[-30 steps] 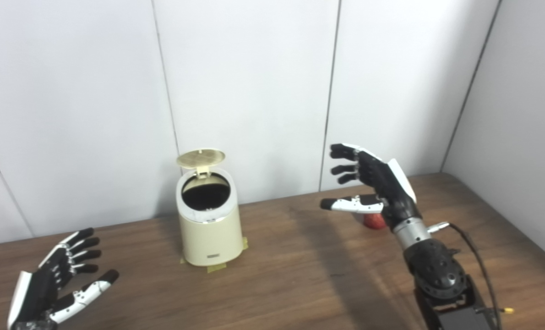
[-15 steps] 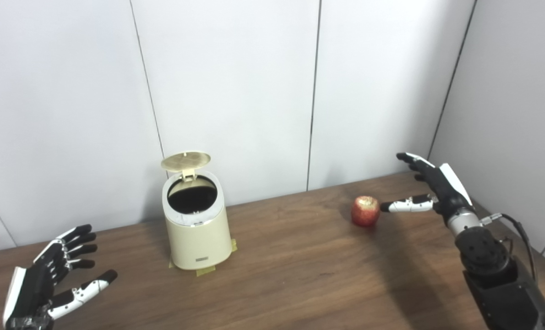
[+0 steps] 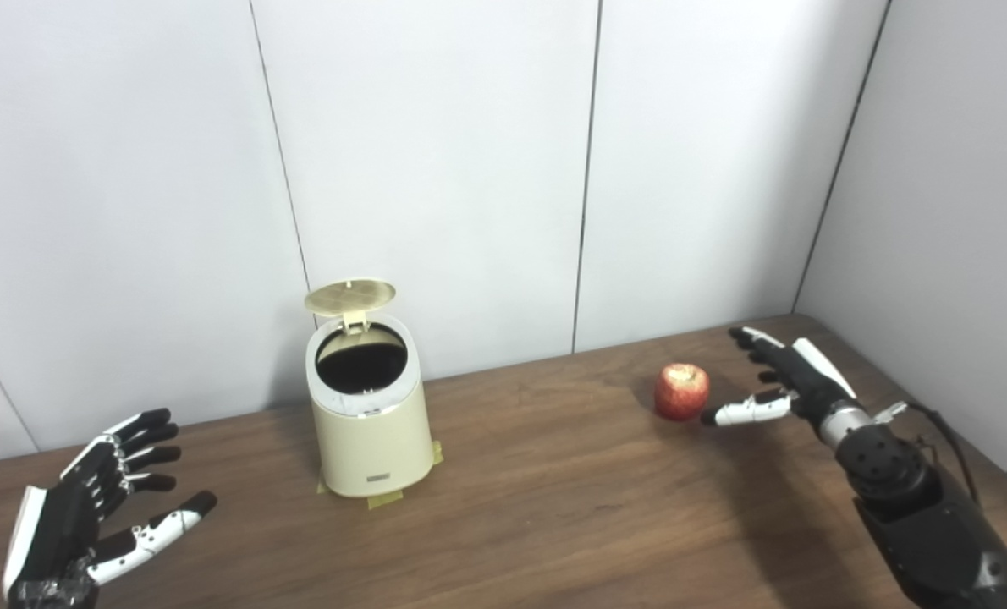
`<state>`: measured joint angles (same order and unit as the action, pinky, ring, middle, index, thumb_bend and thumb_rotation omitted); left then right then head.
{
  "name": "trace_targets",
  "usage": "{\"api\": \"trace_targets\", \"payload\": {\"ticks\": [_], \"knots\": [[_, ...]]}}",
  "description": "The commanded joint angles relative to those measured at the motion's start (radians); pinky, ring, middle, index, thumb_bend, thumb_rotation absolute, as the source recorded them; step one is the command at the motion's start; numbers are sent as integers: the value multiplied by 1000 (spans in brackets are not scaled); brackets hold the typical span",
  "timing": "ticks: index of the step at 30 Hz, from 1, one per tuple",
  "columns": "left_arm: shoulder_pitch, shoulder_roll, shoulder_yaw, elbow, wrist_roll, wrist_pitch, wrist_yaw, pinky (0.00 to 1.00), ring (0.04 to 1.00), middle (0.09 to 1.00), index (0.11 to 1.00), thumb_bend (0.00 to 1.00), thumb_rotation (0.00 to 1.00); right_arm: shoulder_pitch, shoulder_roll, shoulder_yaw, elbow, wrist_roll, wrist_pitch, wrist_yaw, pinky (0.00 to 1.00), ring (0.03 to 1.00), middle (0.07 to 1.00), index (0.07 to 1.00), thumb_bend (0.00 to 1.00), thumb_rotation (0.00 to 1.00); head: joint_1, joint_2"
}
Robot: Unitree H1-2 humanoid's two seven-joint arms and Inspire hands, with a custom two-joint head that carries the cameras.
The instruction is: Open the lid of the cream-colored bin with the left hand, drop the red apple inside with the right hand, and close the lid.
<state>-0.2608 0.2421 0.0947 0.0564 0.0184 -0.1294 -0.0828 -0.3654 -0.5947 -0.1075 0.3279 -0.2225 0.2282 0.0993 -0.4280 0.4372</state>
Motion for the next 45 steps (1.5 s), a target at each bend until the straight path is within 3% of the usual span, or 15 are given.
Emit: {"api": "trace_targets", "payload": {"ticks": [1, 7, 14, 21, 26, 31, 32, 34, 38, 45], "knots": [[-35, 5, 0, -39, -11, -1, 1, 608, 717, 766, 796, 709, 0, -70, -28, -3, 15, 2, -45, -10, 887, 915, 909, 922, 875, 179, 0, 1], [-29, 4, -4, -64, -6, 23, -3, 600, 716, 764, 792, 700, 0, -96, -4, 21, 56, 14, -27, -3, 867, 910, 909, 928, 858, 189, 11, 12], [-19, -3, -10, -77, 41, 25, 19, 587, 701, 757, 789, 715, 17, -115, 9, 57, 122, 2, -83, -15, 880, 911, 899, 911, 833, 148, 25, 22], [-9, -10, -6, -86, 30, 45, 11, 615, 720, 772, 804, 714, 55, -137, 17, 93, 166, -26, -88, -20, 888, 916, 900, 921, 846, 208, 32, 28], [-12, -5, -6, -68, 31, 22, 8, 596, 704, 768, 803, 725, 75, -146, 20, 118, 169, -54, -85, -34, 880, 898, 863, 887, 838, 198, 34, 32], [-12, -1, -5, -58, 17, 6, -4, 594, 699, 765, 801, 704, 46, -164, 2, 155, 241, -108, -200, -87, 782, 742, 685, 698, 749, 36, 44, 39], [-12, -1, -5, -57, 15, 3, -6, 596, 702, 766, 801, 697, 38, -164, 2, 156, 246, -112, -211, -96, 728, 690, 649, 597, 635, 78, 50, 42], [-11, 1, -4, -54, 11, -1, -9, 601, 706, 768, 803, 685, 25, -162, 0, 161, 245, -122, -227, -107, 632, 609, 540, 501, 549, 16, 50, 43], [-8, 2, -3, -50, 7, -8, -9, 603, 708, 770, 809, 686, 15, -160, 0, 173, 254, -156, -252, -146, 503, 483, 469, 511, 527, 0, 54, 49], [-4, 4, -6, -50, 8, -7, -11, 604, 706, 767, 807, 681, 3, -156, 0, 181, 262, -180, -309, -190, 515, 480, 453, 523, 525, 0, 58, 54]]}}
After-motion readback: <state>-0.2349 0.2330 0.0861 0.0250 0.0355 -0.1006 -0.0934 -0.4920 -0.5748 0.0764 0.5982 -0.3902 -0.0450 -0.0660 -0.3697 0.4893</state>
